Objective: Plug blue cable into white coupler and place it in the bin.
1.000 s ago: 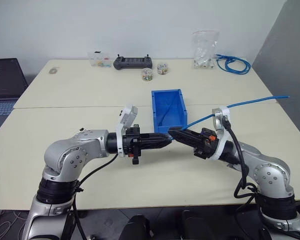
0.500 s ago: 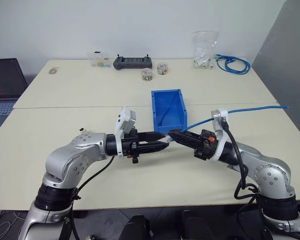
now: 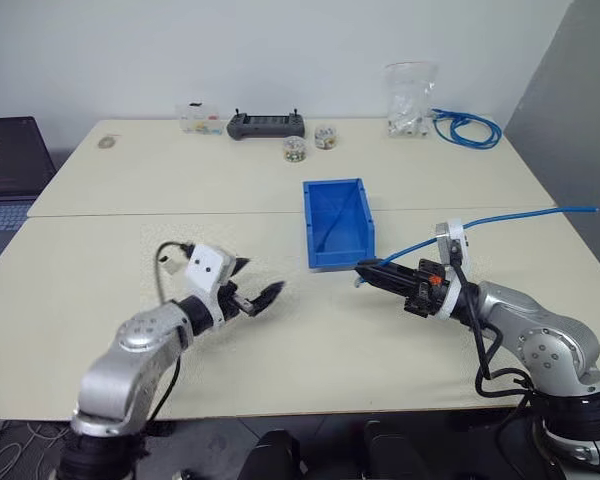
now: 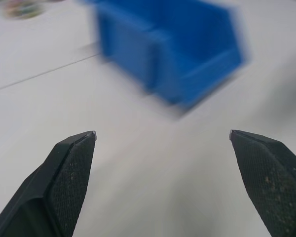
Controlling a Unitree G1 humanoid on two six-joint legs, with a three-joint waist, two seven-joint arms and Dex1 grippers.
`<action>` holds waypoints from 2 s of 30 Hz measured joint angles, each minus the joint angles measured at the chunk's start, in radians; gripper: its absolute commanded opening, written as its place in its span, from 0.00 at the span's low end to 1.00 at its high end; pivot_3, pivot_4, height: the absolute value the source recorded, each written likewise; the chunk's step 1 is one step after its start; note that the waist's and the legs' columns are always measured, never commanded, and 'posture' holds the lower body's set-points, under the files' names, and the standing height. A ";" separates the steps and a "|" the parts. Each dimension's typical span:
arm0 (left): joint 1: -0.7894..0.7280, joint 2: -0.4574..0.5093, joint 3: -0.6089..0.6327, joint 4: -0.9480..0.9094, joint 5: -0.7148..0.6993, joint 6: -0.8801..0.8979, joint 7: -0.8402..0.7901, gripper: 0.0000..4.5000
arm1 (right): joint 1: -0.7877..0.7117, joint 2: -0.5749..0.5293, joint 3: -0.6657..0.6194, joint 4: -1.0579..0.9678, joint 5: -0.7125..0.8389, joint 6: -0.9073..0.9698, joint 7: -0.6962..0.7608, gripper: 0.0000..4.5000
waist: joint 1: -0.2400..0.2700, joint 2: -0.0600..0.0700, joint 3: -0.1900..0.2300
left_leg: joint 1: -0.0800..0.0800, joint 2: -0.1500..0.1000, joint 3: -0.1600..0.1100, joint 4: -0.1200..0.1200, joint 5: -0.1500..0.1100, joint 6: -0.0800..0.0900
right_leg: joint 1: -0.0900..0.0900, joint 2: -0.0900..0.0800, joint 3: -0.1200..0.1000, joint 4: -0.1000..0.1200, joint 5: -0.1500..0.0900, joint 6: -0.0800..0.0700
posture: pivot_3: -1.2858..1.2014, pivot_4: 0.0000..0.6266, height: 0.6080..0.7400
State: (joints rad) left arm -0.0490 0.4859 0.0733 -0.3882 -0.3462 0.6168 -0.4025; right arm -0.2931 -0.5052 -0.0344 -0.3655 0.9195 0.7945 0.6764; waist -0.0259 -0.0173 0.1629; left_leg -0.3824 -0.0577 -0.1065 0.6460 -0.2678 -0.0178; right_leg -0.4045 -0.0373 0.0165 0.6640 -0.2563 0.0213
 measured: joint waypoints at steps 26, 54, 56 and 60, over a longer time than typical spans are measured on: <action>-0.331 -0.404 0.318 0.246 0.190 0.215 0.720 1.00 | -0.017 -0.003 -0.001 0.026 -0.036 -0.011 0.022 0.04 | 0.025 -0.004 -0.001 | -0.001 -0.001 0.001 0.001 0.002 -0.004 | 0.000 0.000 -0.001 0.000 0.001 0.001 | 0.52 0.24 1.00; -0.488 -0.354 0.355 0.493 0.194 0.177 0.765 0.66 | -0.016 -0.002 -0.002 0.025 -0.036 -0.008 0.019 0.04 | 0.024 -0.004 -0.001 | -0.001 -0.001 0.001 0.001 0.004 -0.007 | 0.000 0.000 -0.001 0.000 0.001 0.001 | 0.52 0.24 1.00; -0.490 -0.353 0.355 0.504 0.194 0.173 0.765 0.56 | -0.016 -0.002 -0.002 0.025 -0.036 -0.008 0.019 0.04 | 0.024 -0.004 -0.001 | -0.001 -0.001 0.001 0.001 0.004 -0.007 | 0.000 0.000 -0.001 0.000 0.001 0.001 | 0.52 0.24 1.00; -0.493 -0.344 0.355 0.517 0.194 0.157 0.764 0.40 | -0.015 -0.002 -0.002 0.025 -0.036 -0.008 0.019 0.04 | 0.024 -0.004 -0.001 | -0.001 -0.001 0.001 0.001 0.004 -0.007 | 0.000 0.000 -0.001 0.000 0.001 0.001 | 0.52 0.24 1.00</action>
State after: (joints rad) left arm -0.5421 0.1419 0.4286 0.1289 -0.1524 0.7738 0.3611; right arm -0.3077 -0.5072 -0.0364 -0.3402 0.8836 0.7868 0.6950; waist -0.0018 -0.0212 0.1623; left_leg -0.3830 -0.0589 -0.1057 0.6471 -0.2642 -0.0245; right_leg -0.4044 -0.0374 0.0159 0.6642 -0.2555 0.0226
